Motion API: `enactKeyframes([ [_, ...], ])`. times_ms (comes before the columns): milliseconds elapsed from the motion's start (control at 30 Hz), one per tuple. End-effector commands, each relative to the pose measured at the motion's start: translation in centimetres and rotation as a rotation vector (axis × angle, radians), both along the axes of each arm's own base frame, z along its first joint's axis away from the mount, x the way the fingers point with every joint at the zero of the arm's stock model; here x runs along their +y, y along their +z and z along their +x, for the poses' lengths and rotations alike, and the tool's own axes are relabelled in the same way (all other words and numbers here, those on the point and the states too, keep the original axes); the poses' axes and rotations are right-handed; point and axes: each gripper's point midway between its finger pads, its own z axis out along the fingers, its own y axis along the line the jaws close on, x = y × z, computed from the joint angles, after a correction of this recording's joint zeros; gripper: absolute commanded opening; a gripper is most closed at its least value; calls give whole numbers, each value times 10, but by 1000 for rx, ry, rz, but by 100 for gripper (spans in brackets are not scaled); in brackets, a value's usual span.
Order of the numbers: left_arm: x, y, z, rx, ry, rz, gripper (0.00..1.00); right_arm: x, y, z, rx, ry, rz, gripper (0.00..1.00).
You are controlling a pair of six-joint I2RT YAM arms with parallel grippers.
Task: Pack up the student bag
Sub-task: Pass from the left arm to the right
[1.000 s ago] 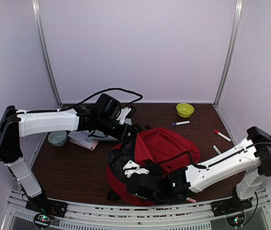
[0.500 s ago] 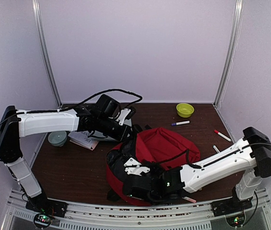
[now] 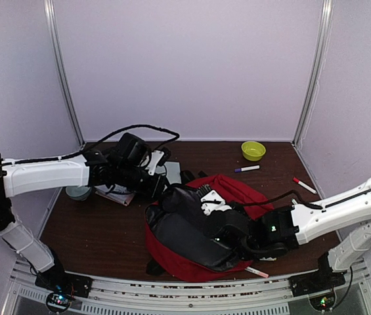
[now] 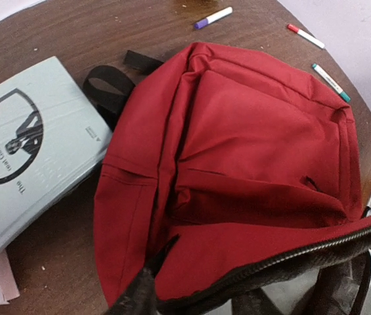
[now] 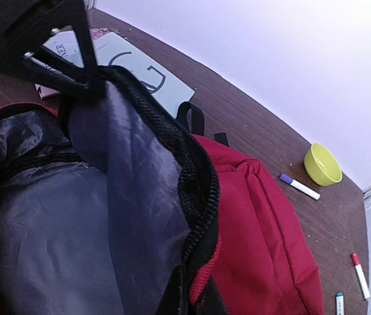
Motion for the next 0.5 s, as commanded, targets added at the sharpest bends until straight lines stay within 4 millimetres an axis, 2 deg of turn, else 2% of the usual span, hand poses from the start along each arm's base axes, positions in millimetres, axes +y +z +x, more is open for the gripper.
enactKeyframes([
  [0,33,6,3,-46,141,20,48,-4,-7,4,64,6,90,0],
  [100,54,2,3,-51,240,40,59,-10,-12,8,80,-5,106,0],
  [267,94,-7,5,-52,456,81,96,-22,-20,14,108,-21,150,0],
  [333,109,-15,2,-30,554,59,98,-27,-21,16,110,-29,163,0],
  [467,123,-27,1,-5,678,5,98,-32,-24,20,112,-38,174,0],
])
